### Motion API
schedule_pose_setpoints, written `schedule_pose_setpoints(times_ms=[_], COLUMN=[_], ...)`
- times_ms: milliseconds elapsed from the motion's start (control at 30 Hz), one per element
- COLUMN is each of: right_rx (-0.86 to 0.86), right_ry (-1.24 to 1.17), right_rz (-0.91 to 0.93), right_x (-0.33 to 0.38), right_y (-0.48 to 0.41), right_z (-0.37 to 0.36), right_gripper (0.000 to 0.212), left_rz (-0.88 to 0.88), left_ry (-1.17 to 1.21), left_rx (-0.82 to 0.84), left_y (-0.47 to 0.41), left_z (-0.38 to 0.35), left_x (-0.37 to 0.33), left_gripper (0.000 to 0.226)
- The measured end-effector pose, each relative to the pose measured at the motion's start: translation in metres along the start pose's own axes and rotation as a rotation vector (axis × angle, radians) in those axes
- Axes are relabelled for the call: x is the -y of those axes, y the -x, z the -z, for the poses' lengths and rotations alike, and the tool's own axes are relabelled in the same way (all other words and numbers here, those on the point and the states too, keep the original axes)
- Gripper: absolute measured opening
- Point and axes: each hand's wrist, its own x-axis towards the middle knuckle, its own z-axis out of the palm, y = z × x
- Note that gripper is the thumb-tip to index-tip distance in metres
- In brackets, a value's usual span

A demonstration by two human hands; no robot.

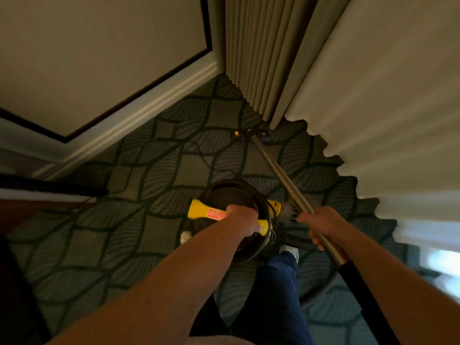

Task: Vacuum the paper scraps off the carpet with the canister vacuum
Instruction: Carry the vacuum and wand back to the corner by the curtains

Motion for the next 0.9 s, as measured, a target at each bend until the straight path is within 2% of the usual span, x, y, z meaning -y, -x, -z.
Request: schedule_pose_setpoints(times_ms=[167, 267, 400, 600, 900], right_rx=[-0.07, -0.096, -0.127, -0.159, -0.208], right_ry=[-0.118, -0.159, -0.233, -0.278, -0.307], right_rz=[-0.069, -0.107, -0.152, -0.157, -0.122], right_x=[0.007, 0.009, 0.021, 0.05, 0.17], right_y=[0.015, 0.019, 0.012, 0.008, 0.016], right_z=[-0.043, -0.056, -0.061, -0.071, -0.138], right_gripper=[0.025, 0.026, 0.026, 0.026, 0.027], left_rz=[-0.011, 0.007, 0.022, 0.004, -0.103], left_ry=[-0.244, -0.295, -0.214, -0.141, -0.083], left_rx=[0.004, -0.014, -0.078, -0.041, 0.045], left_y=[0.012, 0.013, 0.012, -0.001, -0.014], left_z=[-0.012, -0.01, 0.016, 0.039, 0.091], left_x=[0.057, 0.085, 0.121, 0.16, 0.233], left_gripper=[0.047, 0.048, 0.042, 0.045, 0.055])
